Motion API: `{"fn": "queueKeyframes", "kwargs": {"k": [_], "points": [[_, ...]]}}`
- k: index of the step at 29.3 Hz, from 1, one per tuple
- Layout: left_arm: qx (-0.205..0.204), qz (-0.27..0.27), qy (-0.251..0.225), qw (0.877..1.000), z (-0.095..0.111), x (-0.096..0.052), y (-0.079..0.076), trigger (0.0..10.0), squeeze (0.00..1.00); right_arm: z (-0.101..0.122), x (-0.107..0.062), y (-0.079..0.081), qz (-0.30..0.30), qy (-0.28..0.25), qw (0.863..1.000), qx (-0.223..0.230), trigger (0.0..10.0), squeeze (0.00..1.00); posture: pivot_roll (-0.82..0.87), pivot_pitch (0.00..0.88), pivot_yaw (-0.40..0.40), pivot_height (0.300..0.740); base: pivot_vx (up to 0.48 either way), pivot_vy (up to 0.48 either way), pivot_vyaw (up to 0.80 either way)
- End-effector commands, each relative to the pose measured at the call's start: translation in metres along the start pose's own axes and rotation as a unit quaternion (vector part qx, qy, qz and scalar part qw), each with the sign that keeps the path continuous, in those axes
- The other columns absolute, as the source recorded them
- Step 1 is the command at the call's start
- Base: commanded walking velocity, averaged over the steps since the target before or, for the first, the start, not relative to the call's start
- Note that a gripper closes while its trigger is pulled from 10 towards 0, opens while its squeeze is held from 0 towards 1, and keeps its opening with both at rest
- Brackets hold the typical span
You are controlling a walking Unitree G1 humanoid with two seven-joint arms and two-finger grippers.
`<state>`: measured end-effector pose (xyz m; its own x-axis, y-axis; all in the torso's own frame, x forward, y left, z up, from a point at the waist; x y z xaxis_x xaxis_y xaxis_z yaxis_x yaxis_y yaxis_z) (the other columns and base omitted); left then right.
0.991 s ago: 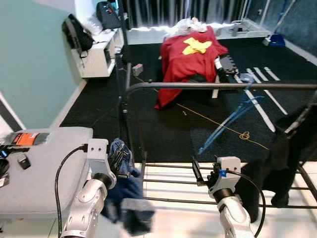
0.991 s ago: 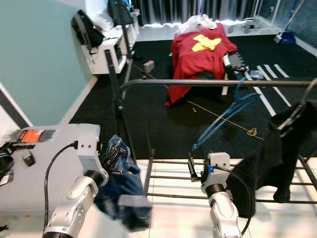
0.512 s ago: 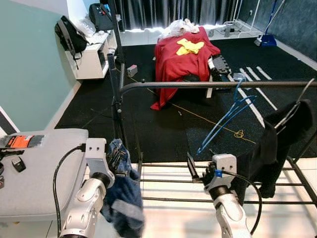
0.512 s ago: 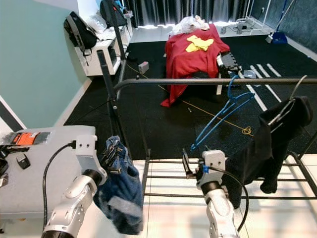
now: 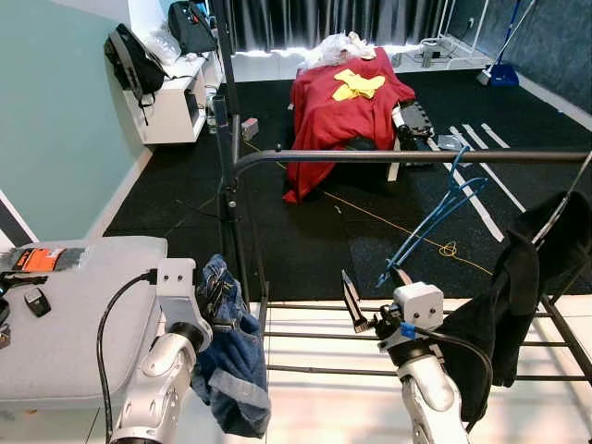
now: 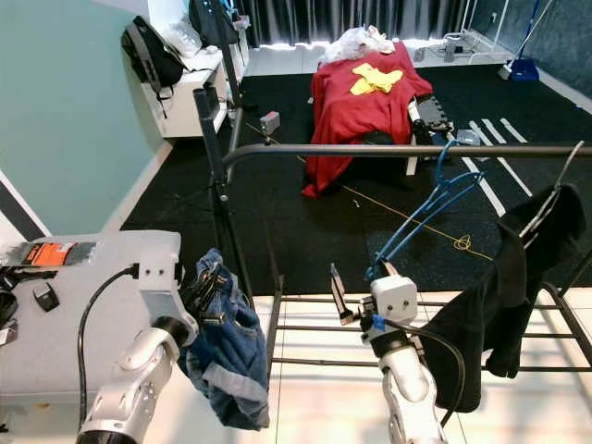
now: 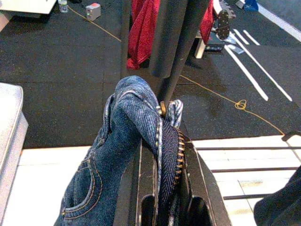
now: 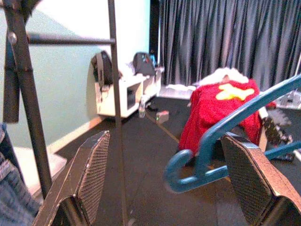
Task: Hang hanger
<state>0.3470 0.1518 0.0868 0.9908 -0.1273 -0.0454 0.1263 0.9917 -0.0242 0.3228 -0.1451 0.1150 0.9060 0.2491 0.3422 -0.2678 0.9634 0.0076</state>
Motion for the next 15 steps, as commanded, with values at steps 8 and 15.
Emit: {"fn": "queueKeyframes", "kwargs": {"k": [8, 15], "points": [[0.004, -0.002, -0.029, 1.0, 0.013, 0.001, 0.004, 10.0, 0.0, 0.031, 0.029, -0.024, -0.07, -0.044, 0.997, -0.003, 10.0, 0.0, 0.08, 0.019, 0.068, 0.74, 0.0, 0.0, 0.0], [0.007, -0.01, -0.038, 0.999, 0.017, 0.003, 0.003, 10.0, 0.0, 0.05, 0.06, -0.047, -0.104, -0.04, 0.994, -0.002, 10.0, 0.0, 0.08, 0.011, 0.066, 0.74, 0.0, 0.0, 0.0]]}}
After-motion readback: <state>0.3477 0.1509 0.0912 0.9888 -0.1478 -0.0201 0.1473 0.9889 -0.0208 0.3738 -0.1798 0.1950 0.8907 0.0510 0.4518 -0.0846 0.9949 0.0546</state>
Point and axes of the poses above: a point about 5 cm out from each wrist's last joint towards the gripper, its own x axis pointing out of the wrist towards the gripper, its own z axis along the axis of the wrist's last joint, y = z × x, the point moved 5 cm from there along x, pointing out of the wrist towards the gripper, and after that the axes turned 8 degrees about x, right-handed, at the moved point
